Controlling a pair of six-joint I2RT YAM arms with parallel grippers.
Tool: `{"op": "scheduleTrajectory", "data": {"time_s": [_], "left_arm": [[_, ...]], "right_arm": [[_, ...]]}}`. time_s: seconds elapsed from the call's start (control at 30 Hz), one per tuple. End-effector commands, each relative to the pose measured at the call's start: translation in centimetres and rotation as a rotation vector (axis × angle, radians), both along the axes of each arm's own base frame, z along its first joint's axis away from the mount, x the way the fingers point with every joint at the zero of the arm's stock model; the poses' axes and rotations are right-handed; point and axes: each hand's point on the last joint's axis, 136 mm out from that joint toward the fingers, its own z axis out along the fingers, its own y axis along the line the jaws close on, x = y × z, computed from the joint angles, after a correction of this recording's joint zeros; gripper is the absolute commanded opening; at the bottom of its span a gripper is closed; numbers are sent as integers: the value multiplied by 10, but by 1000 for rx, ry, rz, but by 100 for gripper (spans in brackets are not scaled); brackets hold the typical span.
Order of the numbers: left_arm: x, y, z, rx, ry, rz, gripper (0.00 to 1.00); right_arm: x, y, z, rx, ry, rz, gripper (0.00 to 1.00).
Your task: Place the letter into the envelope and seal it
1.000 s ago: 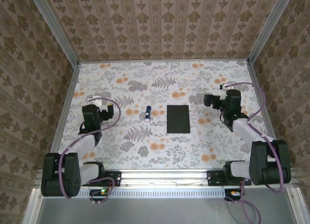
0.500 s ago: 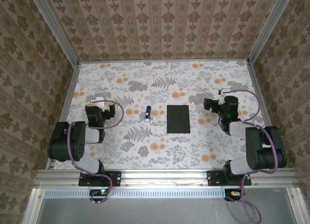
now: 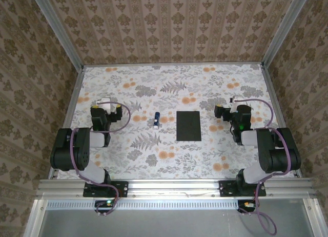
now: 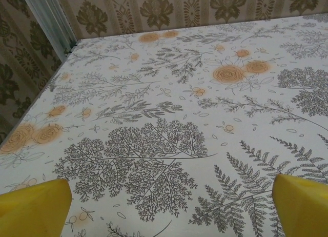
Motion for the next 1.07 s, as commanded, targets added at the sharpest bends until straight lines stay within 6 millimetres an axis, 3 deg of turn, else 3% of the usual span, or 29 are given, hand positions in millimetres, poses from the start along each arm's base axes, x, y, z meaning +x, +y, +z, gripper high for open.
{"op": "scheduleTrajectory", "data": {"time_s": [0.0,1.03], "left_arm": [[4,0,2,-10,9,-19,100],[4,1,2,-6,10,-15,100]], "right_arm": [[5,0,12,-19,-64,12,100],[8,6,11,-66,-43,10,100]]}}
